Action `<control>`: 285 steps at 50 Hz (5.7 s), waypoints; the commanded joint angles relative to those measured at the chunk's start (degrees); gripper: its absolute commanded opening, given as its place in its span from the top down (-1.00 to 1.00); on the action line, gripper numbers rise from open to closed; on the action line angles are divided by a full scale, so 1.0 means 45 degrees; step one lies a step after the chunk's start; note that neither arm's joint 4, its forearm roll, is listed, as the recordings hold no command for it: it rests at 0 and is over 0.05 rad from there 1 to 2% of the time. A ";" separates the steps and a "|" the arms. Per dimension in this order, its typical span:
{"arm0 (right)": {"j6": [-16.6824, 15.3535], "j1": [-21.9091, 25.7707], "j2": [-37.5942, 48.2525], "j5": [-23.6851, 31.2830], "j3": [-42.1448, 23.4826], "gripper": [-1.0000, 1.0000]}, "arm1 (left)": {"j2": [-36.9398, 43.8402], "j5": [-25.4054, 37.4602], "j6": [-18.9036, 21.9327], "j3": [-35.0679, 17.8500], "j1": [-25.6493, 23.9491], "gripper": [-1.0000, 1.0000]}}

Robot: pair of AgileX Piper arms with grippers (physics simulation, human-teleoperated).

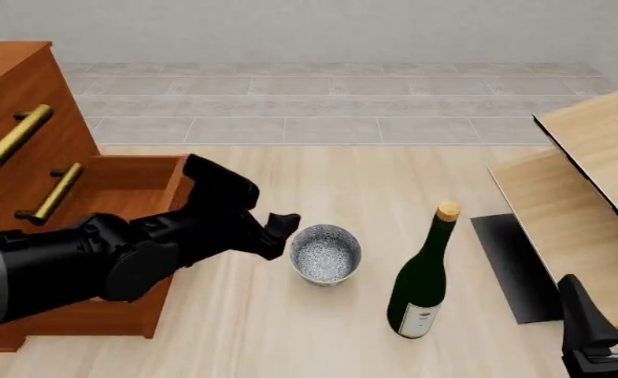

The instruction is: Put the bowl on top of the cabinet.

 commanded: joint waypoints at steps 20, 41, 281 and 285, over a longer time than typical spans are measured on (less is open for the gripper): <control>-0.0003 -0.0001 0.0001 0.0000 0.0000 -1.00 | 0.2522 -0.0324 -0.0565 -0.1273 0.0128 -1.00; -0.0001 0.0000 -0.0001 0.0000 0.0000 -1.00 | 0.3901 -0.0633 -0.0518 -0.1974 0.0585 -1.00; -0.0002 -0.0004 -0.0002 0.0000 0.0000 -1.00 | -0.8585 0.6953 -0.6470 -0.5233 1.0949 1.00; 0.0001 0.0001 -0.0001 0.0000 0.0000 -1.00 | -0.8429 0.7108 -0.7010 -0.5188 1.1151 1.00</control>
